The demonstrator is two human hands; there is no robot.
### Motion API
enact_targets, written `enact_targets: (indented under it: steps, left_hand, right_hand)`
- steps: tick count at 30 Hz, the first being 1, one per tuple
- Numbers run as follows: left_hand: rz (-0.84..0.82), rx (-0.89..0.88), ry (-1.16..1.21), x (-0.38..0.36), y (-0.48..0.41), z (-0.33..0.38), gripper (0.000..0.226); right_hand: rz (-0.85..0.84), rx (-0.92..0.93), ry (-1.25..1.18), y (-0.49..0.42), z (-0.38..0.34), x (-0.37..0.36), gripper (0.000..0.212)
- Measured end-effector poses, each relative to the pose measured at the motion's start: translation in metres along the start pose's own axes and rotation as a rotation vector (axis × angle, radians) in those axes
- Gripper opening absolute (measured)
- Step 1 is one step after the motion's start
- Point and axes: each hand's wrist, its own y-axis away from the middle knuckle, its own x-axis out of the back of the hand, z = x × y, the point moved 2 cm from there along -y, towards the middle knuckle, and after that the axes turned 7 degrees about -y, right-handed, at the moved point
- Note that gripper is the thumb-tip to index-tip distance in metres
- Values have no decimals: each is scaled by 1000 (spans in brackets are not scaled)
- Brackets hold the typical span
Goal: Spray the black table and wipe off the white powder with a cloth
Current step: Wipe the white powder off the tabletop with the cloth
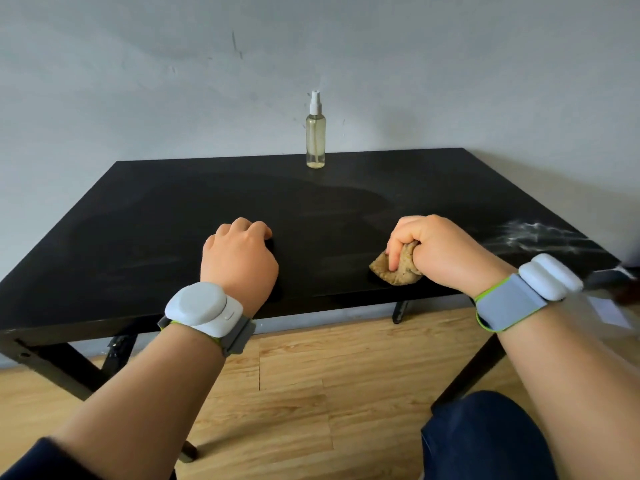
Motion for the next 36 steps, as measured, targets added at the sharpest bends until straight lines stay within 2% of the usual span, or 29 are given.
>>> enact_targets:
  steps: [4, 6, 8, 10, 12, 14, 16, 19, 22, 25, 28, 30, 33, 36]
  left_hand:
    - [77, -22, -17, -3, 4, 1, 39]
    - [87, -21, -13, -4, 3, 1, 39]
    - [94, -18, -11, -4, 4, 2, 39]
    - [99, -20, -15, -6, 4, 3, 38]
    - [104, -20, -15, -6, 4, 3, 38]
    - [108, -25, -11, -6, 4, 3, 38]
    - [115, -30, -9, -6, 3, 2, 38]
    - [114, -26, -8, -5, 2, 1, 38]
    - [108, -23, 0, -6, 2, 0, 38]
    - [86, -19, 23, -5, 1, 0, 38]
    - [60, -13, 52, -5, 1, -1, 38]
    - [45, -19, 59, -4, 0, 0, 38]
    - [18, -47, 76, -3, -3, 2, 37]
    - [-12, -78, 158, -1, -6, 9, 36]
  right_hand:
    - [127, -14, -382, -9, -8, 12, 40]
    - [176, -82, -401, -25, -5, 13, 28]
    - [157, -161, -392, -39, -6, 8, 24]
    - [118, -241, -482, -53, -10, 1, 26]
    - [96, -305, -548, -67, -11, -6, 17]
    - [104, -309, -376, -77, -8, -7, 11]
    - [167, -281, -196, -81, -5, -4, 21]
    - [226, -261, -158, -76, -4, 2, 39]
    - [273, -231, -54, -71, -2, 9, 44]
    - [242, -250, -27, -70, 1, 13, 51]
    - [180, -258, 32, -69, 3, 11, 43]
    - [165, -263, 28, -65, 0, 11, 53]
    - [222, -246, 13, -68, -4, 12, 58]
    - [230, -243, 7, -80, -10, 6, 50]
